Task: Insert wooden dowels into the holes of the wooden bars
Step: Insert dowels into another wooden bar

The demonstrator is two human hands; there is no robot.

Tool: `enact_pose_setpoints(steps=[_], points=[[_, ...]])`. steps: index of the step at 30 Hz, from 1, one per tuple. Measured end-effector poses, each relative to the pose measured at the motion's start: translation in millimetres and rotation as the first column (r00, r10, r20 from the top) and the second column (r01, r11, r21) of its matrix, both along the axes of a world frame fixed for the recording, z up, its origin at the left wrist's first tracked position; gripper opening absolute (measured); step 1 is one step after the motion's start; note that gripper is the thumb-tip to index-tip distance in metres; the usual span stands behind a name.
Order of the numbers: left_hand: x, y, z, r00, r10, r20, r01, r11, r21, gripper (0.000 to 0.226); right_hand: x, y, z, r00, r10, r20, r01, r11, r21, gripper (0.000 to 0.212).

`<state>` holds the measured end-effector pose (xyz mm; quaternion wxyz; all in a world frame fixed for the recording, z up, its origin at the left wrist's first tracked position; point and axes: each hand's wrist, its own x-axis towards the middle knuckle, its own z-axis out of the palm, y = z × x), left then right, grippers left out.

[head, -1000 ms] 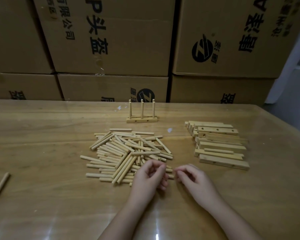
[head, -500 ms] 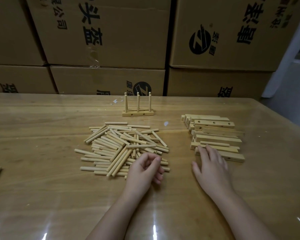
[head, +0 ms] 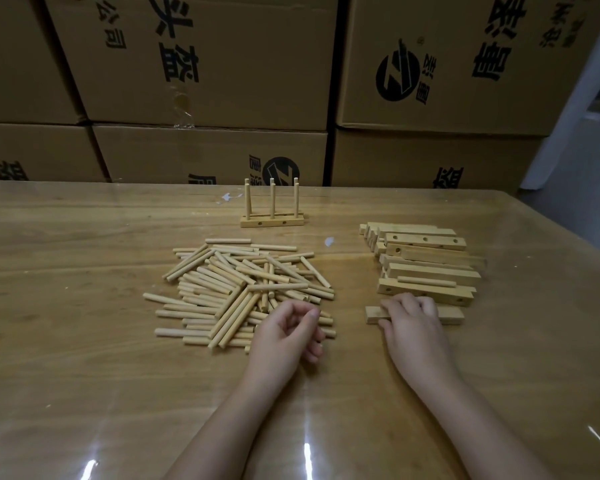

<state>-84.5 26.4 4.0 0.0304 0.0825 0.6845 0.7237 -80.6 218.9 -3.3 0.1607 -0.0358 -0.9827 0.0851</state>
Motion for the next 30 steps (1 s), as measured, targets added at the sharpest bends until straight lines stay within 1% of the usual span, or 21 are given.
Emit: enact_pose_setpoints(steps=[2,4,6,8,10,11,12,13,14,15,16,17,18,20,26,30], points=[[1,1,-1,0.997,0.019,-0.077,-0.027,0.994,-0.105,0.008,2,-7,2,0.991,0.127,-0.042,-0.127,0.992,-0.011,0.032],[2,2,-4,0.974,0.004,-0.225,-0.066,0.961,-0.269,0.023,6,-13,6,0.954,0.265,-0.141,-0.27,0.963,-0.017,0.028],[3,3,-6,0.945,-0.058,-0.322,-0.073,0.922,-0.379,0.037,9,-15,10,0.889,0.394,-0.233,-0.423,0.902,-0.088,0.028],[4,3,-7,0.916,-0.11,-0.387,-0.087,0.885,-0.457,0.036,12,-17,12,0.846,0.462,-0.268,-0.514,0.841,-0.172,0.03],[4,3,-8,0.889,-0.131,-0.439,-0.117,0.861,-0.495,0.023,12,-16,15,0.844,0.455,-0.284,-0.528,0.795,-0.299,0.032],[3,2,-8,0.889,-0.109,-0.444,-0.137,0.863,-0.486,0.013,11,-14,17,0.863,0.42,-0.281,-0.5,0.791,-0.353,0.033],[2,2,-7,0.904,-0.071,-0.422,-0.142,0.881,-0.451,0.003,9,-9,18,0.894,0.354,-0.274,-0.438,0.817,-0.375,0.038],[2,1,-6,0.93,-0.006,-0.368,-0.149,0.908,-0.391,0.008,7,-1,18,0.933,0.258,-0.252,-0.338,0.869,-0.361,0.044],[0,0,-5,0.958,0.06,-0.282,-0.148,0.941,-0.305,0.011,4,10,16,0.969,0.148,-0.199,-0.207,0.925,-0.319,0.05],[-1,-1,-4,0.974,0.118,-0.193,-0.159,0.964,-0.212,0.011,2,21,14,0.993,0.048,-0.109,-0.076,0.961,-0.264,0.055],[-2,-2,-2,0.979,0.161,-0.126,-0.177,0.976,-0.129,0.011,1,32,11,1.0,-0.025,-0.006,0.023,0.973,-0.229,0.059],[-3,-3,0,0.977,0.189,-0.096,-0.197,0.978,-0.07,0.013,0,39,8,0.995,-0.065,0.079,0.08,0.974,-0.213,0.061],[-3,-3,1,0.977,0.202,-0.07,-0.204,0.979,-0.018,0.014,-1,43,5,0.987,-0.079,0.137,0.105,0.975,-0.197,0.062],[-3,-2,3,0.979,0.202,-0.032,-0.199,0.978,0.065,0.016,-3,43,1,0.98,-0.086,0.181,0.112,0.984,-0.139,0.064],[-6,-3,6,0.972,0.216,0.091,-0.231,0.947,0.222,0.019,-6,43,-1,0.981,-0.17,0.089,0.175,0.984,-0.042,0.061],[-8,-4,6,0.968,0.212,0.131,-0.242,0.929,0.28,0.02,-7,44,-2,0.975,-0.205,0.082,0.205,0.979,0.002,0.058]])
